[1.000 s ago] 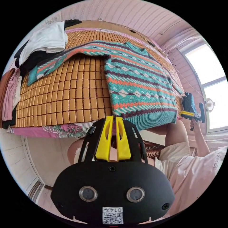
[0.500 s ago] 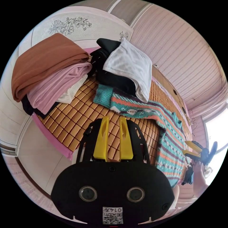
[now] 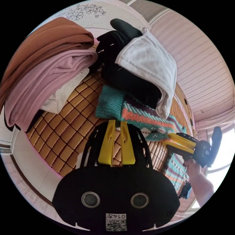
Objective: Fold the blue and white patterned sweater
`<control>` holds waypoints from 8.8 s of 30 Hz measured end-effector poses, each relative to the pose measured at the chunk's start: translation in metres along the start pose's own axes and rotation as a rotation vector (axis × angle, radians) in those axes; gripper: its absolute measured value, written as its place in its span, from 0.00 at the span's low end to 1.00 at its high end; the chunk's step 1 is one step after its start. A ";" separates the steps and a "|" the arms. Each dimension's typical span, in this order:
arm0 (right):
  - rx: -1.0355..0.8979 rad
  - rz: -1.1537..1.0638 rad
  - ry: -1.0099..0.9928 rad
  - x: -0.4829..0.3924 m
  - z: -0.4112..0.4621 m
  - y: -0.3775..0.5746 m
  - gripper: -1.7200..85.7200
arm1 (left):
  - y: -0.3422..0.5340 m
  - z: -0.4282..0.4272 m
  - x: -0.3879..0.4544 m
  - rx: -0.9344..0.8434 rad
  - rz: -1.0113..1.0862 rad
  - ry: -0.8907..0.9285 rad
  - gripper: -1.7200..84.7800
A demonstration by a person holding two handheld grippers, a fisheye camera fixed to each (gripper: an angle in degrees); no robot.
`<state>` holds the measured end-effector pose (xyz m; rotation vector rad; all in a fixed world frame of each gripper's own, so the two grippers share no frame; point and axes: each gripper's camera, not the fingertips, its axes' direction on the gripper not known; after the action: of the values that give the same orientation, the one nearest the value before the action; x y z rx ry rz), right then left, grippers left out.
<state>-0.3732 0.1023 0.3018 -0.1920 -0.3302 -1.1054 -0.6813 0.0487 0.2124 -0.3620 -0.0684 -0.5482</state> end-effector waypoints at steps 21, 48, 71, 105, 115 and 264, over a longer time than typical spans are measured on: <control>0.338 0.892 -0.137 0.145 -0.117 0.508 0.13 | 0.248 -0.031 0.372 -0.105 1.027 0.723 0.09; 0.349 1.852 0.163 0.374 -0.128 0.887 0.17 | 0.348 0.149 0.697 -0.309 1.436 0.434 0.11; 0.886 0.862 0.209 0.325 -0.298 0.645 0.08 | 0.246 0.161 0.682 -0.295 1.119 0.559 0.08; 0.228 1.090 -0.234 0.498 -0.009 0.517 0.09 | -0.068 0.232 0.423 -0.389 0.508 0.183 0.09; 0.651 0.725 -0.233 0.411 -0.128 0.572 0.09 | -0.047 0.074 0.392 -0.152 0.796 0.495 0.09; 0.202 0.212 -0.070 0.071 -0.124 0.287 0.14 | 0.279 0.014 0.364 -0.441 0.740 0.344 0.05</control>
<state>-0.0664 0.1295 0.2147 -0.0838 -0.4703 -0.8510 -0.2252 0.0934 0.1952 -0.6756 0.5111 0.1238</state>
